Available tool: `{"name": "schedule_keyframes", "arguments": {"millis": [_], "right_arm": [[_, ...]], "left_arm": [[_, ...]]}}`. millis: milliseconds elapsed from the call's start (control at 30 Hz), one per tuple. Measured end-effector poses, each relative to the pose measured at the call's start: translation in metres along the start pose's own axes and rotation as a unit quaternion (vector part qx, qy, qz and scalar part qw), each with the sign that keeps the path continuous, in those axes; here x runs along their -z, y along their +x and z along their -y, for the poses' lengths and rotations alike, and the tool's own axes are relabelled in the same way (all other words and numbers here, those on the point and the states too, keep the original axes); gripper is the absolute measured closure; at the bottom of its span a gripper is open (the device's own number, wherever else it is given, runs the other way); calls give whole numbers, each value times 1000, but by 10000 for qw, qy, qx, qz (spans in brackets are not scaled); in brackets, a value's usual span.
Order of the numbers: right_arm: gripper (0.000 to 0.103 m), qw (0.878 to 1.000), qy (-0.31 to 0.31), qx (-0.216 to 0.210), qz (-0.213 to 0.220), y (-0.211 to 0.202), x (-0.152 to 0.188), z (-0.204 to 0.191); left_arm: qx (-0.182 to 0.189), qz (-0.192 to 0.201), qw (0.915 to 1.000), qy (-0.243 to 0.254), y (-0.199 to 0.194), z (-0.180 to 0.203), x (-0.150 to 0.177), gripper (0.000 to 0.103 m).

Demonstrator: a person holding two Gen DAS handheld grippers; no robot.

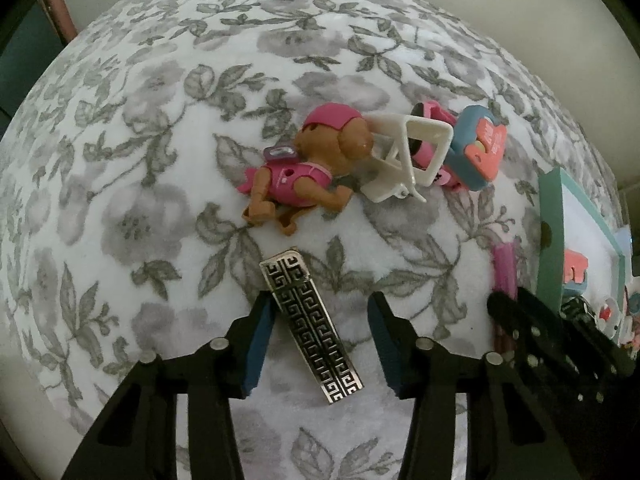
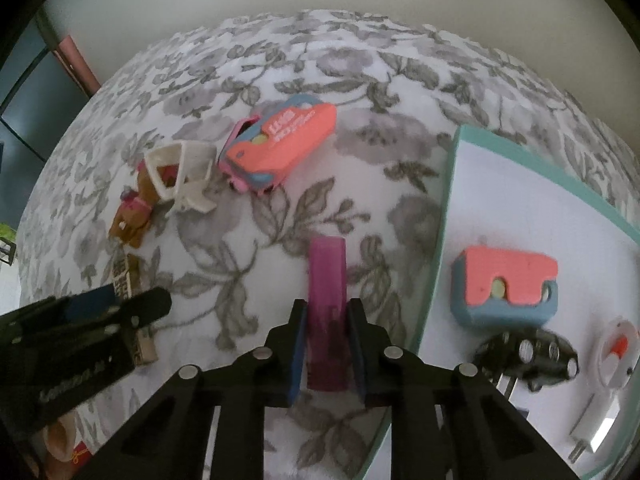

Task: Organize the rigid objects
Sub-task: 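Grasp the silver patterned bar with the left tool while the right tool grasps the pink lighter, then lift the silver bar and pink lighter and carry both over the tray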

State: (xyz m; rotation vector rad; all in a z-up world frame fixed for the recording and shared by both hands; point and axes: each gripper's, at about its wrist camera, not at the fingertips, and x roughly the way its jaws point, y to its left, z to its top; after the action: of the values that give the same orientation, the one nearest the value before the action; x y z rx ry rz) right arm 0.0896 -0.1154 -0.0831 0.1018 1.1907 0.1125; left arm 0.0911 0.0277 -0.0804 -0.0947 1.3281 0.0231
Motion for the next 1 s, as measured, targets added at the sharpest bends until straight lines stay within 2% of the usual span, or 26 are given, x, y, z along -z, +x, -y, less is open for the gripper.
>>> {"name": "schedule_keyframes", "arguments": {"millis": [267,633,733,867,1000], "right_arm": [[82,9998,23,59,-163,-7,20,-7],[82,9995,16,136,-299,-13,43,-20],[82,9994,25,127,-322,-16,54,-25],[82,9995,73,52,-318,-16,56,-26],[82,9994,102,-64,-329,-18,56,-22]], "left_arm": [[-195,86,9998,26,-3,-6,5,70],[-499,176,9981,310,-6,5,20,72],[-569,179,9974,394,-5,10,23,75],[-538,171,9975,423,-4,13,24,81],[-489,162,9973,522,-3,18,24,82]]}}
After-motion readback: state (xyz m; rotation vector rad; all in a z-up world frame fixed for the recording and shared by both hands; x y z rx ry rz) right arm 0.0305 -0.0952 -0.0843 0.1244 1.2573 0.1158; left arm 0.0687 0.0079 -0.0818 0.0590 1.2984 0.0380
